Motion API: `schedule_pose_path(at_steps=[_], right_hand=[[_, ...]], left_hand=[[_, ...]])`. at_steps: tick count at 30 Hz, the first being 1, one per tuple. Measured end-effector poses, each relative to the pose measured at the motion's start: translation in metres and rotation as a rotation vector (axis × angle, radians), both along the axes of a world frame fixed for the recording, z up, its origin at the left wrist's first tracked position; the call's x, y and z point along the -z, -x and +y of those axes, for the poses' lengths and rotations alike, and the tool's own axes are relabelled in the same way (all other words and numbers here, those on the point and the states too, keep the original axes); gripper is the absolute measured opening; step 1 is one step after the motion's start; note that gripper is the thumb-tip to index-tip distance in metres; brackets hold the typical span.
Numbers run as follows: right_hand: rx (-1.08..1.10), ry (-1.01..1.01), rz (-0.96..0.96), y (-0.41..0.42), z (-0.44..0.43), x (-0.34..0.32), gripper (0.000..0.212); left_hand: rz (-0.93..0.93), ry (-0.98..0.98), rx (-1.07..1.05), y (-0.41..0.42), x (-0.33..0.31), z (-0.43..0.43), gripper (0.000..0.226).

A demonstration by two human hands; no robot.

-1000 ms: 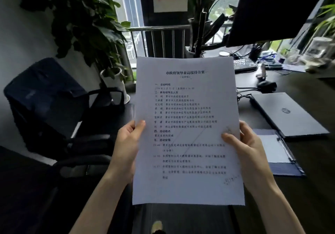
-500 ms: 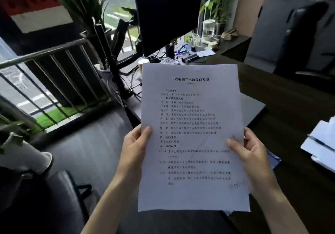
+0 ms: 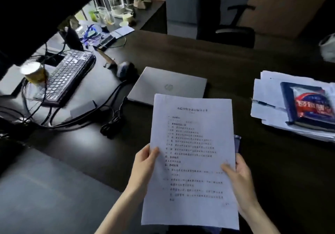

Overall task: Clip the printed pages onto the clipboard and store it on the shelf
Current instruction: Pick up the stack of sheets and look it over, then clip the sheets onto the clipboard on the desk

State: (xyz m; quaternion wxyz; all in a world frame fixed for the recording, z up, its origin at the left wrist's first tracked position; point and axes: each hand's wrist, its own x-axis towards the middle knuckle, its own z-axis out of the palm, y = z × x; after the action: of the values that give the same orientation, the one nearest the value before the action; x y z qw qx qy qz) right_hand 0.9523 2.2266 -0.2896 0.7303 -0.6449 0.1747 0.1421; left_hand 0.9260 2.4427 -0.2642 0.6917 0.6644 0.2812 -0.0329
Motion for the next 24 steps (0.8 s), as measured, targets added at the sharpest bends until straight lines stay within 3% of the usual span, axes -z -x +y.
schedule_pose_path(at_steps=[8,13,18,24], right_hand=[[0.173,0.238,0.15,0.013,0.002,0.061,0.025],[0.226,0.375,0.215,0.031,0.012,0.087,0.025],[0.177,0.549,0.264,0.033,0.008,0.098,0.017],[0.086,1.062,0.009,-0.028,-0.019,0.082,0.043]], left_hand=[[0.191,-0.065,0.212,-0.038,0.071,-0.005,0.038],[0.345,-0.16,0.4,-0.048,0.107,0.004,0.038],[0.359,-0.189,0.492,-0.057,0.124,0.015,0.032],[0.347,-0.179,0.503,-0.068,0.128,0.019,0.029]])
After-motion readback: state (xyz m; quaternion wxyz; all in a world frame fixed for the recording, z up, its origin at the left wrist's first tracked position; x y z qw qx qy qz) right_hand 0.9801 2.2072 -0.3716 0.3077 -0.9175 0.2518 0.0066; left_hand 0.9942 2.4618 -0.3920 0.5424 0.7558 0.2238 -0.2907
